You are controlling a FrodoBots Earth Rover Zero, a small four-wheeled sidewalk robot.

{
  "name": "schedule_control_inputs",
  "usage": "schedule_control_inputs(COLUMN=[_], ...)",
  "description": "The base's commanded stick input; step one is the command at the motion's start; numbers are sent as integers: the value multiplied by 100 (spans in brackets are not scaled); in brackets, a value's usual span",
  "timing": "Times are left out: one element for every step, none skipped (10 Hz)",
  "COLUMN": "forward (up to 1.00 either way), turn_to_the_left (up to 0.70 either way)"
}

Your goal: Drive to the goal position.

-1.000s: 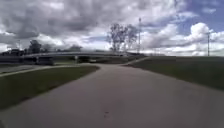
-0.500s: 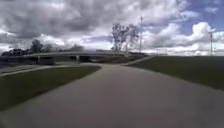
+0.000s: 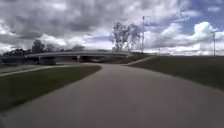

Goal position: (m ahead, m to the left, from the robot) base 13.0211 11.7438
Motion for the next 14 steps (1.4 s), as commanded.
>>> schedule_control_inputs(forward=[100,100,100,100,100,100,100,100,100,100,100,100,100,100], turn_to_the_left=[0,0,-6,-22,-24,-24,-24,-24,-24,-24,-13,-5,0,0])
